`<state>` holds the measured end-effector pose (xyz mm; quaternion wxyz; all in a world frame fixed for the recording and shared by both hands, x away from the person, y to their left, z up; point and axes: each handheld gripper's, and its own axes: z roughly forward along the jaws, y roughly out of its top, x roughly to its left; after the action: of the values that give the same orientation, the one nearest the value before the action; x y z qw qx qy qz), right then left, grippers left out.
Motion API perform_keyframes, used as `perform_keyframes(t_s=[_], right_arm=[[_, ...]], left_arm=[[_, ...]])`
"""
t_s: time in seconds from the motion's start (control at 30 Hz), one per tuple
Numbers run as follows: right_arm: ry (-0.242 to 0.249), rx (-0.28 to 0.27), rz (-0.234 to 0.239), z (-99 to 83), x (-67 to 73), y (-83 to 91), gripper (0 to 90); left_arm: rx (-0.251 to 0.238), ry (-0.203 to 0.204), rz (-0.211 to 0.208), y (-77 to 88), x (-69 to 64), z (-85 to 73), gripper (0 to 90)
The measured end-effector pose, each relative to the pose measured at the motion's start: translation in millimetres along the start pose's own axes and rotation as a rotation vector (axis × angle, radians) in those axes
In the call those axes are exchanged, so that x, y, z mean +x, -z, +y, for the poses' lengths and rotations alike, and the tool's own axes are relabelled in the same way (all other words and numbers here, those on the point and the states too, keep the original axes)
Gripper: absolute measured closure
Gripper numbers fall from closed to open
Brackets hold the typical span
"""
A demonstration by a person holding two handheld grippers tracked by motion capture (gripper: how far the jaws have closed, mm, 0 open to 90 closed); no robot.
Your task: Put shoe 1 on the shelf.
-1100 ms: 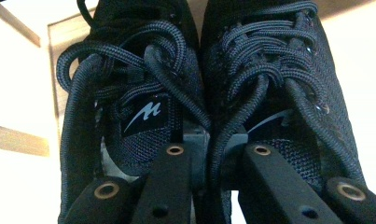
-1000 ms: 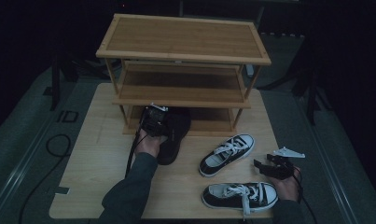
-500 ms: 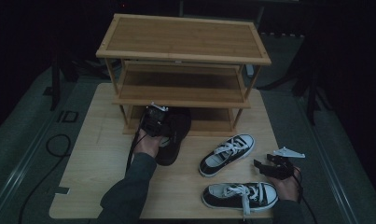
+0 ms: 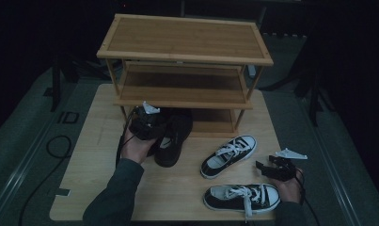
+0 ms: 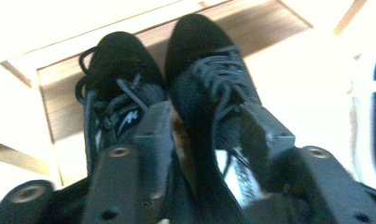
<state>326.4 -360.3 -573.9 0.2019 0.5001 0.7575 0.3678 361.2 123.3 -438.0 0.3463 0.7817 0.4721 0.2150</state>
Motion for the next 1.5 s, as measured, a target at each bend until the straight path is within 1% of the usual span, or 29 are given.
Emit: perform_keyframes(t_s=[0.03,0.1,0.2,0.33,0.4,0.5,0.63,0.73,0.83,0.93,1.07,1.17,1.27,1.3,1.37,1.43,1.5], right_arm=[[0.0,0.0,0.0,0.0,0.0,0.0,28.1],[-0.001,0.0,0.001,0.0,-0.1,0.0,28.1],[0.001,0.0,0.0,0.0,0.0,0.0,28.2],[0.003,-0.001,-0.001,0.0,-0.1,-0.1,28.1],[-0.001,0.0,0.0,0.0,0.0,0.0,28.1],[-0.002,0.0,0.0,0.0,0.1,0.0,28.1],[-0.001,0.0,0.0,0.0,0.2,0.0,28.1],[0.0,0.0,0.0,0.0,0.1,0.0,28.1],[0.001,0.0,0.0,0.0,0.1,0.0,28.1],[0.0,0.0,0.0,0.0,0.0,0.0,28.2],[0.0,0.0,0.0,0.0,-0.1,0.0,28.1],[0.0,0.0,0.0,0.0,0.0,0.0,28.1],[0.001,0.0,-0.001,0.0,0.2,-0.1,28.1],[0.001,0.0,-0.001,0.0,0.2,-0.1,28.1],[0.001,0.0,-0.001,0.0,0.1,0.0,28.1],[0.001,0.001,-0.001,0.0,0.2,0.0,28.1],[0.002,0.001,-0.002,0.0,0.3,-0.1,28.1]], left_arm=[[-0.001,0.008,-0.012,3.3,0.5,-1.4,56.5],[0.017,0.006,-0.018,9.1,1.8,-4.4,61.3],[0.007,0.011,-0.063,15.9,3.8,-11.0,69.2],[0.009,-0.01,-0.086,21.8,3.5,-20.9,83.0],[0.014,-0.018,-0.086,22.5,2.9,-26.4,89.4],[0.036,-0.028,-0.09,20.2,1.9,-34.3,90.0],[0.043,-0.019,-0.091,17.7,1.2,-43.2,90.0],[0.057,-0.022,-0.092,15.8,1.1,-49.0,90.0],[0.057,-0.008,-0.098,14.1,1.4,-55.1,90.0],[0.072,-0.014,-0.1,12.2,0.9,-62.3,90.0],[0.091,-0.012,-0.103,8.7,0.8,-74.1,90.0],[0.106,-0.001,-0.109,5.1,1.7,-83.8,90.0],[0.123,-0.002,-0.111,1.9,1.4,-91.2,90.0],[0.123,-0.002,-0.111,1.9,1.4,-91.2,90.0],[0.152,-0.01,-0.111,-4.1,-0.1,-100.0,90.0],[0.161,-0.008,-0.113,-6.9,-0.9,-103.8,90.0],[0.176,-0.015,-0.113,-9.6,-2.2,-107.1,90.0]])
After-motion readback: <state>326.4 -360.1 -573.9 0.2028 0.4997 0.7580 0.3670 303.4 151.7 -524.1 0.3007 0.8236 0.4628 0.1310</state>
